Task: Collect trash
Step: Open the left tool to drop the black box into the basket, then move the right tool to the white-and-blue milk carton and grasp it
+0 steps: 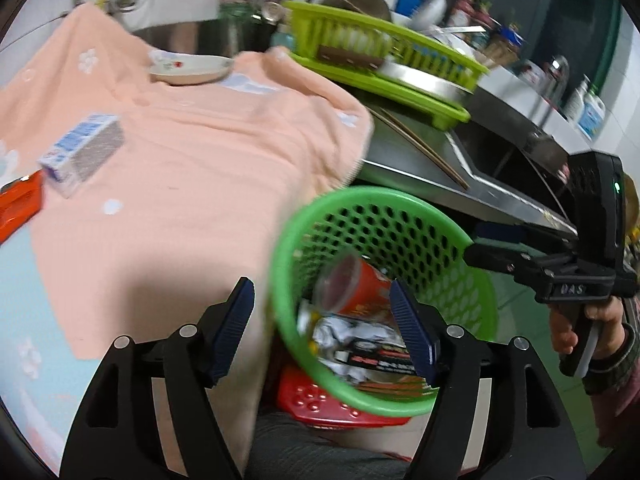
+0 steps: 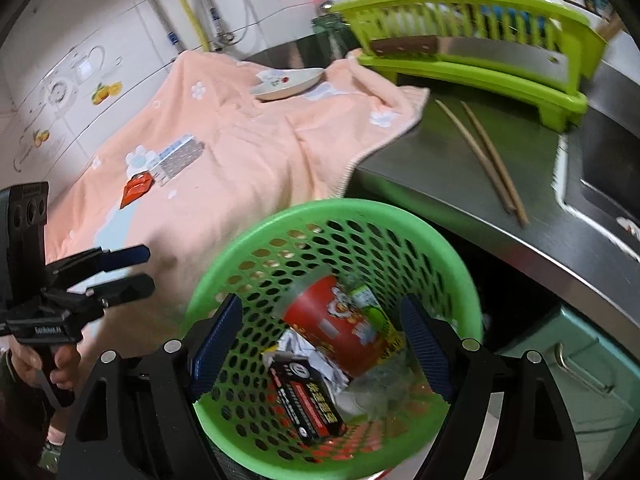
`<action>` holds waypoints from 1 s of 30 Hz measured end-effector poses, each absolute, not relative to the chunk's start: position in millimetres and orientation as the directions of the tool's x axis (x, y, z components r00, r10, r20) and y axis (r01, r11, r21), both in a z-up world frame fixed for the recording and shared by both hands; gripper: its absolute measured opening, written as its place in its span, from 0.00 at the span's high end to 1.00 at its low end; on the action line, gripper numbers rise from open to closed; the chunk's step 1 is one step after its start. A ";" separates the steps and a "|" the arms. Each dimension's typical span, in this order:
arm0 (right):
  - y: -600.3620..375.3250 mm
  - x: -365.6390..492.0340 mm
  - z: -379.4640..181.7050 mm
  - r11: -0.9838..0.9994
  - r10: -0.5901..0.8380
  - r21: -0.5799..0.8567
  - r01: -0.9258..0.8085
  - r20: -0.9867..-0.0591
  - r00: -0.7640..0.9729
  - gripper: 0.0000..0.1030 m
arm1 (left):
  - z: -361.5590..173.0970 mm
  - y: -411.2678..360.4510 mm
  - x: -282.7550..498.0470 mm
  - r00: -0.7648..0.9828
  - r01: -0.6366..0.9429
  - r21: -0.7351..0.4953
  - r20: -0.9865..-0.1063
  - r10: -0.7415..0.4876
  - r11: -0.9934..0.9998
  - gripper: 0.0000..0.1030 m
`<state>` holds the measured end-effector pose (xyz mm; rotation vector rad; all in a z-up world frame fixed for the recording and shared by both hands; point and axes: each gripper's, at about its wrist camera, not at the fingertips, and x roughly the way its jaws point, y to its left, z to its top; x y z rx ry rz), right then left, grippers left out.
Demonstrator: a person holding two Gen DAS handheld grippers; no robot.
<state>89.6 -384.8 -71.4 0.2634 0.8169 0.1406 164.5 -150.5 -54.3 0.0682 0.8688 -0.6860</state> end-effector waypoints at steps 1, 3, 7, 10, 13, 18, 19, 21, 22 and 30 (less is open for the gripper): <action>-380.5 91.7 -70.0 0.959 0.229 0.283 -0.032 -0.700 0.677 0.24 | -52.5 -144.7 167.2 0.456 0.570 -0.215 -0.720 -0.523 0.793 0.32; -371.7 97.9 -67.3 0.958 0.242 0.281 -0.054 -0.698 0.673 0.24 | -48.5 -128.1 174.4 0.481 0.540 -0.216 -0.714 -0.508 0.814 0.32; -354.0 112.6 -62.8 0.958 0.266 0.270 -0.099 -0.703 0.659 0.23 | -43.5 -97.3 186.9 0.526 0.478 -0.216 -0.706 -0.474 0.851 0.32; -340.8 127.0 -59.9 0.950 0.298 0.282 -0.131 -0.706 0.643 0.23 | -41.6 -69.7 195.9 0.560 0.422 -0.219 -0.701 -0.443 0.880 0.32; -324.7 142.9 -55.1 0.942 0.328 0.295 -0.160 -0.707 0.626 0.23 | -41.8 -45.7 201.1 0.580 0.375 -0.235 -0.695 -0.425 0.897 0.31; -289.9 171.3 -45.9 0.929 0.371 0.297 -0.222 -0.709 0.599 0.23 | -45.9 -12.7 205.3 0.602 0.311 -0.244 -0.697 -0.389 0.918 0.31; -281.6 178.4 -43.7 0.926 0.378 0.297 -0.233 -0.709 0.595 0.23 | -46.8 -8.1 205.3 0.606 0.302 -0.242 -0.698 -0.382 0.922 0.31; -267.4 191.9 -39.3 0.920 0.392 0.304 -0.248 -0.706 0.589 0.20 | -48.0 3.1 205.8 0.618 0.280 -0.238 -0.697 -0.364 0.930 0.30; -260.4 199.8 -36.8 0.915 0.402 0.314 -0.251 -0.705 0.584 0.20 | -48.4 7.7 205.7 0.621 0.272 -0.238 -0.697 -0.359 0.932 0.30; -198.9 275.7 -17.6 0.880 0.475 0.397 -0.263 -0.712 0.517 0.18 | -51.4 45.5 207.2 0.654 0.203 -0.231 -0.691 -0.307 0.952 0.28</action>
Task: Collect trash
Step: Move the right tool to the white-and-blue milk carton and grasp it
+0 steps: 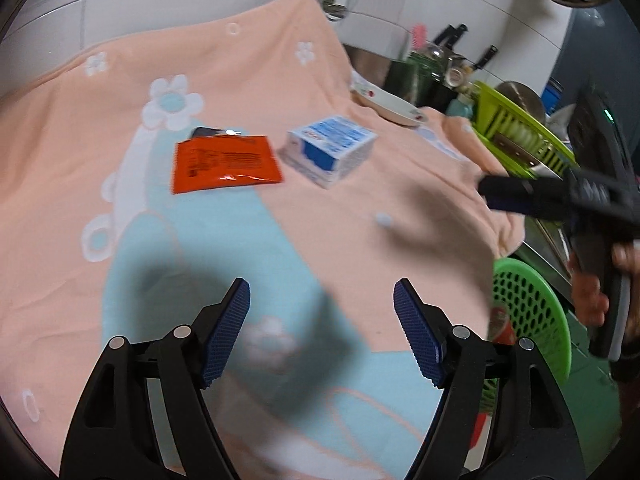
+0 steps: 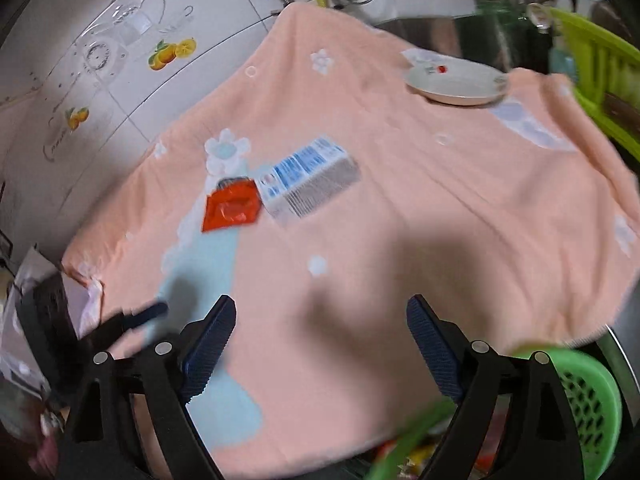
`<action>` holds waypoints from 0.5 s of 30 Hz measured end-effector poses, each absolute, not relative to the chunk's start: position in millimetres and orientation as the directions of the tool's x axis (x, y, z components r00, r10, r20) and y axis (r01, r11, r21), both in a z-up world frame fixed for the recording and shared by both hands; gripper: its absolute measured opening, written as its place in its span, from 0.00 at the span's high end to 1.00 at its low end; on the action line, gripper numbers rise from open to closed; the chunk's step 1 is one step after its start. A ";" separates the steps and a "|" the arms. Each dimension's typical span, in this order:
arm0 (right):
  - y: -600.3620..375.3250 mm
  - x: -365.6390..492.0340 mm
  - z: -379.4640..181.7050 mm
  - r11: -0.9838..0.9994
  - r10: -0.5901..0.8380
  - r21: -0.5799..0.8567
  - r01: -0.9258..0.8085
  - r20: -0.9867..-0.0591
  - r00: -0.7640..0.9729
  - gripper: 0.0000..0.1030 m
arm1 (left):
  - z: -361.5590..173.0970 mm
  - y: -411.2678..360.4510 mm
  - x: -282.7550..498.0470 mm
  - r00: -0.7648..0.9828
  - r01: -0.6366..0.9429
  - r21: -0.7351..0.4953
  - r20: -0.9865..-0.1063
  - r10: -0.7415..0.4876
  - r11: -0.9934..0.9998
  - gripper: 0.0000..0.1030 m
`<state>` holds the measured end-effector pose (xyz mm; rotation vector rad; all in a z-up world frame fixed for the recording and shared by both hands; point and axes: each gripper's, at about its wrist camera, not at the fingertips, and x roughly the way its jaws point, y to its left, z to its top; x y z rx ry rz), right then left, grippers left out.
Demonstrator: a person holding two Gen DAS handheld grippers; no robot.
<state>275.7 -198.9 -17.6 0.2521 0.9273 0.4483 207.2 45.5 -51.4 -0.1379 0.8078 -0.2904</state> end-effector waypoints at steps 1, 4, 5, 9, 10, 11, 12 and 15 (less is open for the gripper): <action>-189.9 286.7 -15.9 0.879 0.477 0.402 -0.258 -0.716 0.510 0.18 | -52.0 50.7 207.5 0.658 0.196 -0.232 -0.689 -0.303 0.953 0.28; -165.7 316.9 -12.6 0.870 0.492 0.429 -0.243 -0.722 0.486 0.17 | -54.7 63.3 209.0 0.663 0.177 -0.243 -0.686 -0.298 0.954 0.28; -155.6 329.6 -12.0 0.867 0.496 0.439 -0.235 -0.726 0.476 0.17 | -55.9 67.8 209.9 0.665 0.170 -0.245 -0.686 -0.295 0.954 0.28; -126.9 365.2 -13.7 0.880 0.472 0.433 -0.193 -0.755 0.456 0.17 | -58.1 82.6 213.4 0.672 0.146 -0.256 -0.683 -0.285 0.956 0.28; -118.9 376.9 -15.5 0.888 0.456 0.427 -0.172 -0.767 0.451 0.17 | -58.0 86.8 214.5 0.676 0.140 -0.260 -0.680 -0.284 0.955 0.28; -113.5 386.6 -17.4 0.895 0.440 0.422 -0.148 -0.777 0.450 0.17 | -57.7 91.0 215.5 0.679 0.134 -0.266 -0.676 -0.284 0.955 0.28; -109.7 395.5 -19.5 0.899 0.429 0.420 -0.124 -0.786 0.445 0.17 | -57.6 94.2 216.1 0.681 0.131 -0.271 -0.675 -0.285 0.954 0.28; -106.0 415.2 -28.9 0.901 0.405 0.433 -0.039 -0.805 0.434 0.17 | -57.9 103.4 220.2 0.685 0.119 -0.278 -0.671 -0.282 0.953 0.28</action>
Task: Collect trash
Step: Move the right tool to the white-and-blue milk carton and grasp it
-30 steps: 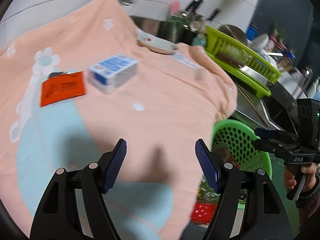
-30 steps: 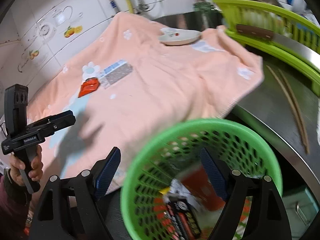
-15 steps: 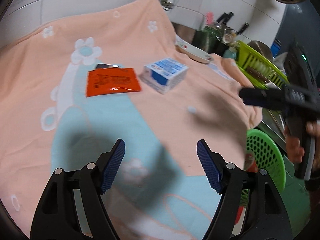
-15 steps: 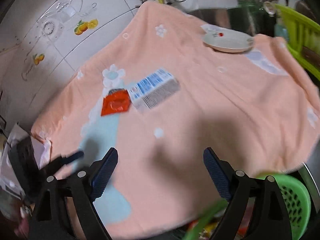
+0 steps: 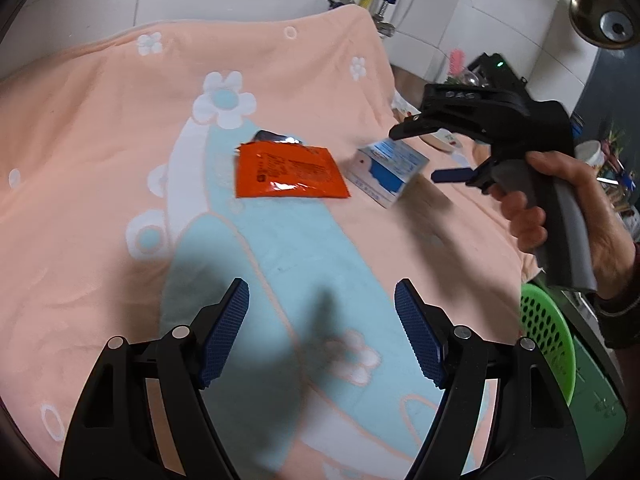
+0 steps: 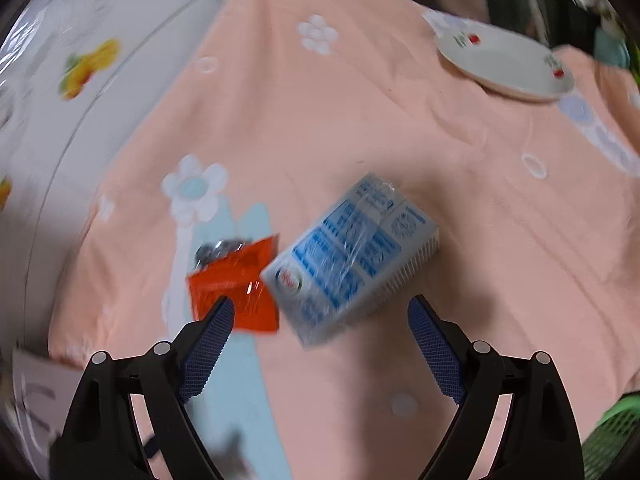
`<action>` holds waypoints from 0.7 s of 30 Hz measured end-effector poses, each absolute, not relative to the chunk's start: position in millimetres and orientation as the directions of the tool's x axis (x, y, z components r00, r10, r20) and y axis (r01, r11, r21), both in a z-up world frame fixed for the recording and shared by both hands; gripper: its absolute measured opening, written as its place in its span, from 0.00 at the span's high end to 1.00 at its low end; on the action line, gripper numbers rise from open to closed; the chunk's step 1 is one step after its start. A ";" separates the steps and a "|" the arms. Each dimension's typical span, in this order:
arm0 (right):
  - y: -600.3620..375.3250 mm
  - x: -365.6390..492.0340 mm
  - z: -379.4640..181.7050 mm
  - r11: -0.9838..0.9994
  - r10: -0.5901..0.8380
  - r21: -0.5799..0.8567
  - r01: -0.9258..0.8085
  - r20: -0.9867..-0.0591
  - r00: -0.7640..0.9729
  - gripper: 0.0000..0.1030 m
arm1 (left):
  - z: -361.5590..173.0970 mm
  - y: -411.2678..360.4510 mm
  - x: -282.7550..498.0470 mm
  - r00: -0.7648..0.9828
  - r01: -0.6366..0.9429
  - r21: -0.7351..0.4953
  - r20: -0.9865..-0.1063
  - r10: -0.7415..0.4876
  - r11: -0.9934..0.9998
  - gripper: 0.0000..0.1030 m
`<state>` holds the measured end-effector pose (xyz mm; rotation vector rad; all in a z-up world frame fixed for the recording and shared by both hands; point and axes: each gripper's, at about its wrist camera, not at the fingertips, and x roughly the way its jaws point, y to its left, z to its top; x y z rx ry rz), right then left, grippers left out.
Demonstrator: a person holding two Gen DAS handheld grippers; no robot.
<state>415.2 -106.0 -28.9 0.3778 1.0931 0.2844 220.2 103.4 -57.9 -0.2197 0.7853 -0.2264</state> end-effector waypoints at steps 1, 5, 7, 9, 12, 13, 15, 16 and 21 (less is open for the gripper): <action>-105.5 421.1 -32.7 0.900 0.396 0.436 -0.005 -0.813 0.427 0.17 | -57.7 104.7 220.4 0.687 0.117 -0.279 -0.671 -0.280 0.953 0.28; -111.2 440.9 -48.4 0.853 0.426 0.508 0.117 -0.809 0.405 0.17 | -59.0 109.2 223.7 0.687 0.112 -0.285 -0.670 -0.281 0.952 0.28; -114.0 447.2 -54.0 0.831 0.439 0.532 0.162 -0.806 0.397 0.17 | -59.6 110.2 225.1 0.686 0.112 -0.284 -0.671 -0.281 0.952 0.28; -116.8 453.4 -58.7 0.819 0.436 0.538 0.202 -0.811 0.392 0.17 | -60.0 111.4 225.8 0.686 0.109 -0.284 -0.673 -0.279 0.953 0.28; -116.0 459.7 -63.4 0.831 0.407 0.509 0.225 -0.832 0.378 0.17 | -61.3 115.6 230.1 0.685 0.096 -0.290 -0.675 -0.274 0.952 0.28; -114.7 462.3 -66.3 0.841 0.392 0.489 0.231 -0.845 0.364 0.17 | -61.4 117.4 231.8 0.685 0.090 -0.293 -0.675 -0.273 0.952 0.28; -111.5 465.2 -72.1 0.849 0.390 0.478 0.227 -0.855 0.341 0.17 | -60.9 120.1 234.9 0.686 0.078 -0.291 -0.678 -0.263 0.954 0.28; -110.1 465.2 -71.8 0.857 0.381 0.468 0.217 -0.857 0.346 0.18 | -60.3 121.8 237.5 0.688 0.071 -0.287 -0.679 -0.255 0.955 0.28; -114.1 458.3 -73.4 0.859 0.417 0.486 0.161 -0.846 0.332 0.22 | -56.6 131.4 258.2 0.697 0.031 -0.288 -0.680 -0.227 0.957 0.28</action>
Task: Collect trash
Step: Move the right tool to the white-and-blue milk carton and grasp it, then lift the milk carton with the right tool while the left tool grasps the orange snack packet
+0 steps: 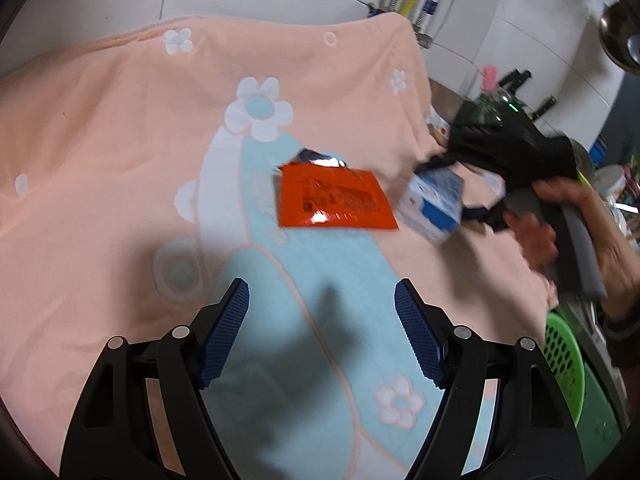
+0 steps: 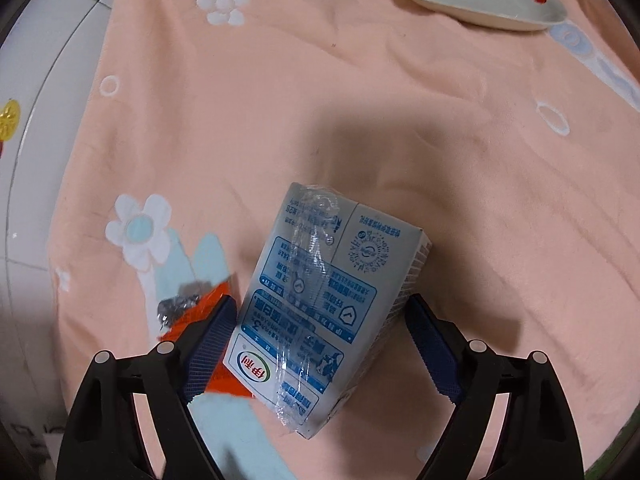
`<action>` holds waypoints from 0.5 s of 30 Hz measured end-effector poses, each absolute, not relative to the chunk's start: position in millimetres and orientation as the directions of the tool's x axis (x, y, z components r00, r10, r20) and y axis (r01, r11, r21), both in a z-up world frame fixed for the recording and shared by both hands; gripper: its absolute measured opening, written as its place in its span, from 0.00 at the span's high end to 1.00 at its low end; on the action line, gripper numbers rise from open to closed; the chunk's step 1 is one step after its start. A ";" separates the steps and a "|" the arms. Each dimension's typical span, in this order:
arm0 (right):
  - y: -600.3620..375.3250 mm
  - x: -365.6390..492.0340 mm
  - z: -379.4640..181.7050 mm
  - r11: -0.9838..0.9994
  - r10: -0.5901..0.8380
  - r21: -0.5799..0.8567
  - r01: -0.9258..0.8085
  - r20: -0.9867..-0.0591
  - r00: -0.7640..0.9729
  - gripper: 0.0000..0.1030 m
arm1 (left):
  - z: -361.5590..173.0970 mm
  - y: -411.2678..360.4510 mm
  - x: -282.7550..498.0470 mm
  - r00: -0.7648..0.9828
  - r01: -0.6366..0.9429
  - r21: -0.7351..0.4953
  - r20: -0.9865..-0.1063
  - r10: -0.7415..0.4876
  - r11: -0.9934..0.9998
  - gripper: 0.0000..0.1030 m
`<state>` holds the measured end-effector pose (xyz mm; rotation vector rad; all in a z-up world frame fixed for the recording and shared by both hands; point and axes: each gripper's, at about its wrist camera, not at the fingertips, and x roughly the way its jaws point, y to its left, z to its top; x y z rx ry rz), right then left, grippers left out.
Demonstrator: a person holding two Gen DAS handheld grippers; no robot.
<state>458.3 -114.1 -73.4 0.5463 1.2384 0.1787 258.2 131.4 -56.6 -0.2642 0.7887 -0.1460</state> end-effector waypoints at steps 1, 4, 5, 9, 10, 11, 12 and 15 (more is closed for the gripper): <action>-118.1 454.4 -74.0 0.848 0.441 0.508 0.151 -0.834 0.330 0.30 | -56.0 133.3 262.7 0.698 0.026 -0.297 -0.678 -0.230 0.955 0.28; -128.8 442.8 -72.6 0.824 0.503 0.559 0.095 -0.798 0.330 0.43 | -55.4 137.6 282.5 0.700 0.004 -0.310 -0.678 -0.224 0.951 0.28; -129.9 440.8 -73.4 0.822 0.514 0.564 0.083 -0.796 0.319 0.43 | -55.3 137.5 288.7 0.699 -0.001 -0.310 -0.680 -0.221 0.951 0.28; -132.6 436.3 -73.5 0.813 0.545 0.581 0.047 -0.787 0.290 0.44 | -54.8 140.2 312.4 0.698 -0.013 -0.301 -0.686 -0.207 0.954 0.28; -130.7 436.3 -74.0 0.805 0.560 0.592 0.036 -0.778 0.286 0.44 | -54.7 141.5 316.5 0.696 -0.016 -0.298 -0.688 -0.203 0.954 0.28; -130.4 435.7 -74.7 0.802 0.564 0.596 0.035 -0.775 0.284 0.44 | -54.3 142.5 318.8 0.696 -0.022 -0.294 -0.691 -0.196 0.956 0.28; -127.5 436.0 -77.0 0.798 0.571 0.602 0.035 -0.773 0.278 0.42 | -54.1 143.8 320.0 0.695 -0.028 -0.291 -0.693 -0.190 0.956 0.28; -123.8 440.5 -82.5 0.767 0.608 0.640 0.044 -0.746 0.271 0.34 | -56.3 150.2 321.2 0.690 -0.044 -0.314 -0.696 -0.198 0.949 0.28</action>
